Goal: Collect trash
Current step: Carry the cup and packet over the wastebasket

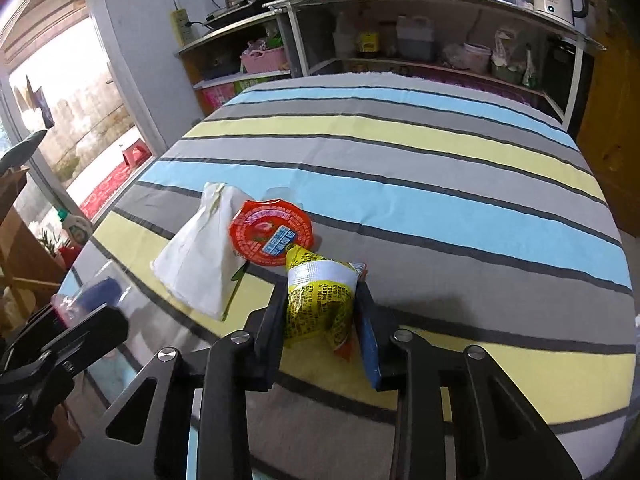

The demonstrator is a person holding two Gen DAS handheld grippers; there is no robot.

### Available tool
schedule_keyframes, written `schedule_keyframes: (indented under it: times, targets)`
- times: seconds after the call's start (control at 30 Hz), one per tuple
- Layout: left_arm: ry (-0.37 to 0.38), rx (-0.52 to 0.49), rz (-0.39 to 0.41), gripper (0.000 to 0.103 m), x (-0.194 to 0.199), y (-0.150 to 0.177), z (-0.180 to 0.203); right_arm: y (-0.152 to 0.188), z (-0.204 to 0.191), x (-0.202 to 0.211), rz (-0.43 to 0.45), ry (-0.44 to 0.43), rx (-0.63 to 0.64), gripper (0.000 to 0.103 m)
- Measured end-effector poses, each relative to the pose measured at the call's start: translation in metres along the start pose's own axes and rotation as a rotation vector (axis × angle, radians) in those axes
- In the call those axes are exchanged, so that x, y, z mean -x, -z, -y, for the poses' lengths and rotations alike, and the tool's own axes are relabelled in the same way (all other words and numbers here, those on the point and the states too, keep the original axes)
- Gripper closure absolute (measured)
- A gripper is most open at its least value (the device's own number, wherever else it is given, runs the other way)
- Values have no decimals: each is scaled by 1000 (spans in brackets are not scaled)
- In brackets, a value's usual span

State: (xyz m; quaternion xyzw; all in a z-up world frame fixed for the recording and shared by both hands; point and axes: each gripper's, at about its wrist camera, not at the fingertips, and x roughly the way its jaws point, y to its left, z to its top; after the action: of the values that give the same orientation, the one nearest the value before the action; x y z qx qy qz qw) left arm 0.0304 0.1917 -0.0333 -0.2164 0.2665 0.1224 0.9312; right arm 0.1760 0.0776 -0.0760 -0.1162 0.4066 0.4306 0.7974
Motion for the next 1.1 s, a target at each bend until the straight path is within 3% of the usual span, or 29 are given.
schedule_keyframes:
  times: [0.43,1.1]
  targets:
    - [43,-85,-8,56,9,2,44,34,26,80,105,35,-61,70]
    - [135,-262,-48,56,5,9,150,89,94,183,255,159,-195,70]
